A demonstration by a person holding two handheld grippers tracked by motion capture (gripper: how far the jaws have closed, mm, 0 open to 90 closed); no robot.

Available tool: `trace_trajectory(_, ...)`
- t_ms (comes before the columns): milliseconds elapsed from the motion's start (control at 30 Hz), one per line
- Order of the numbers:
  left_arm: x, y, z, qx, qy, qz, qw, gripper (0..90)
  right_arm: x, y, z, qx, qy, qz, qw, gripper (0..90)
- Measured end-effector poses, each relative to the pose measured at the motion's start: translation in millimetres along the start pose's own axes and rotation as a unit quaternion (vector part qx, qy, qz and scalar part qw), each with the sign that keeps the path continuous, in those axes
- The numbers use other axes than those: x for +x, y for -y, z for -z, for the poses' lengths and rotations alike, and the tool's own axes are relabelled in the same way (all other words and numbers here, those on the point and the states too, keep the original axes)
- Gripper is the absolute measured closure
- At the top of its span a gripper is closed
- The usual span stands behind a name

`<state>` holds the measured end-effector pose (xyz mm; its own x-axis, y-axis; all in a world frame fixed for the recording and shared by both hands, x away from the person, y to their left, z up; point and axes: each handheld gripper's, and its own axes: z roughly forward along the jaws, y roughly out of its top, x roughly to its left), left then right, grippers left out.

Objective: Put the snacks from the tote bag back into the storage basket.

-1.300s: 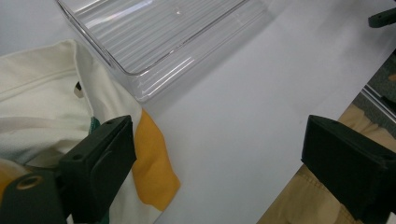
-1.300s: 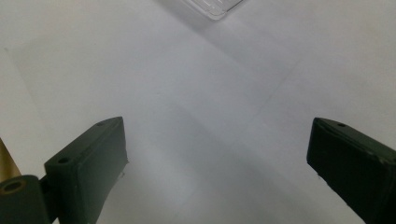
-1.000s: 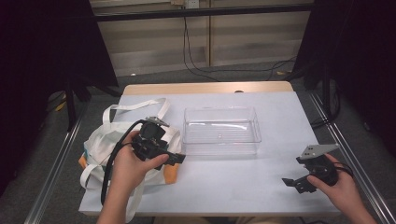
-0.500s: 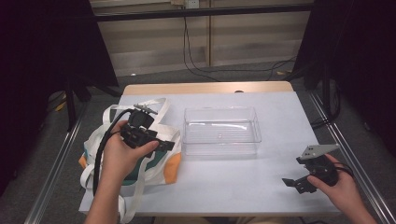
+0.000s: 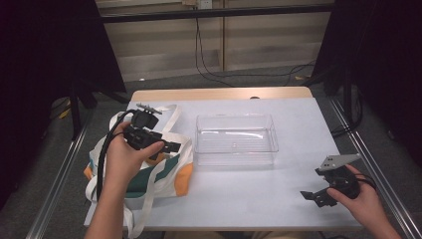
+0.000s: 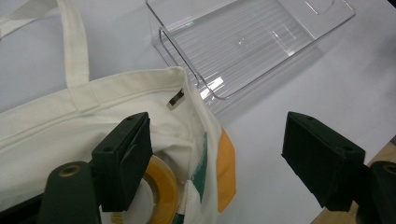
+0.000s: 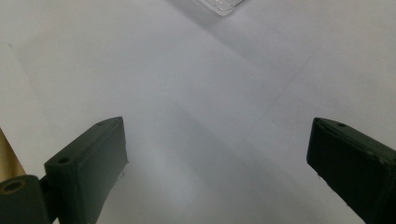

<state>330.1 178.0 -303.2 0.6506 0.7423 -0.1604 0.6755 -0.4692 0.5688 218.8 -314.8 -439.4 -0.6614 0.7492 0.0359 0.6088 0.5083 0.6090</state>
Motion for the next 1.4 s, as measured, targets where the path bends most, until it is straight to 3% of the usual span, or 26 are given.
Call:
trace_trajectory(300,10.6,-1.4,2.2,0.009,-0.026,0.004,0.9996,25.8,1.5,-0.4,0.9,0.003,0.004,0.0,1.0,4.8)
trace_trajectory(600,17.3,-2.9,3.8,0.05,-0.037,0.005,0.998,31.0,0.6,0.1,2.1,0.001,0.002,-0.002,1.0,4.8)
trace_trajectory(800,20.2,-4.3,7.0,0.065,-0.044,0.011,0.9969,33.3,0.5,0.2,2.2,0.001,0.003,-0.001,1.0,4.8)
trace_trajectory(1167,24.2,-6.8,10.1,0.09,-0.039,0.027,0.9948,37.9,-0.2,0.7,3.3,-0.002,0.003,-0.004,1.0,4.9)
trace_trajectory(1400,25.7,-10.6,7.0,0.12,-0.036,0.03,0.9917,41.1,-0.2,0.6,3.4,-0.002,0.003,-0.004,1.0,4.8)
